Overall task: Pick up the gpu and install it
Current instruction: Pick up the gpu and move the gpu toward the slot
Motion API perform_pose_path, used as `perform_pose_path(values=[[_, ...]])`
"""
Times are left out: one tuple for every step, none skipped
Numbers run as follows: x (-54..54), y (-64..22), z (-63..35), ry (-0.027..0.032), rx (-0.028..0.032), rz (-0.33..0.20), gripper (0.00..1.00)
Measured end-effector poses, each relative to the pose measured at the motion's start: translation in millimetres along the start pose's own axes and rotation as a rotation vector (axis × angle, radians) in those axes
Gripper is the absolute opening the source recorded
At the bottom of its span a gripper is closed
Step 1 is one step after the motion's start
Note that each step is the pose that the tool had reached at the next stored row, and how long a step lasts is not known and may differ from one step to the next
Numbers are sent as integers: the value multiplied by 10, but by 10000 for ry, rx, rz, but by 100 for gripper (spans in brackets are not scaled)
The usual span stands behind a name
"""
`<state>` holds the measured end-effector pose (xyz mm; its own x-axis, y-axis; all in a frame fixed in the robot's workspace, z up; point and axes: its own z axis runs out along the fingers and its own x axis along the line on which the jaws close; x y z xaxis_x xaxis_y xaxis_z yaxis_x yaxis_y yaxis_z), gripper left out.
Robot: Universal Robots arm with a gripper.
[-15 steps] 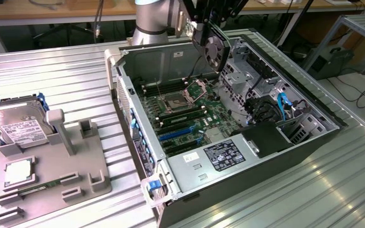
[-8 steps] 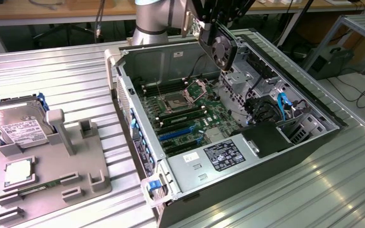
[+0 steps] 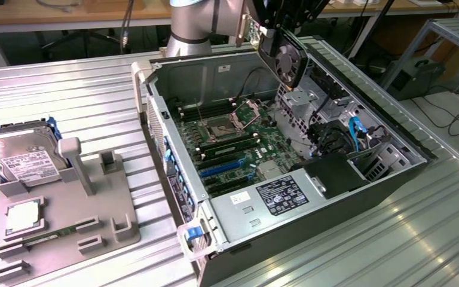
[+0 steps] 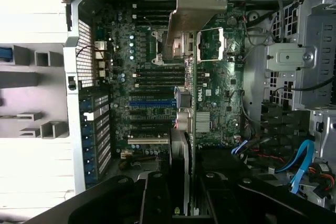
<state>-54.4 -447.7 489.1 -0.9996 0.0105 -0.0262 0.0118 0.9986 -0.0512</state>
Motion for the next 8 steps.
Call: perform_pose_path(values=[[0,0,0,0,-1,1,27],[0,0,1,0,-1,1,27],[0,0,1,-1,-1,1,27],[0,0,1,0,-1,1,27],[0,0,1,0,-1,1,27],[0,0,1,0,-1,1,27],[0,0,1,0,-1,1,27],[0,0,1,0,-1,1,27]])
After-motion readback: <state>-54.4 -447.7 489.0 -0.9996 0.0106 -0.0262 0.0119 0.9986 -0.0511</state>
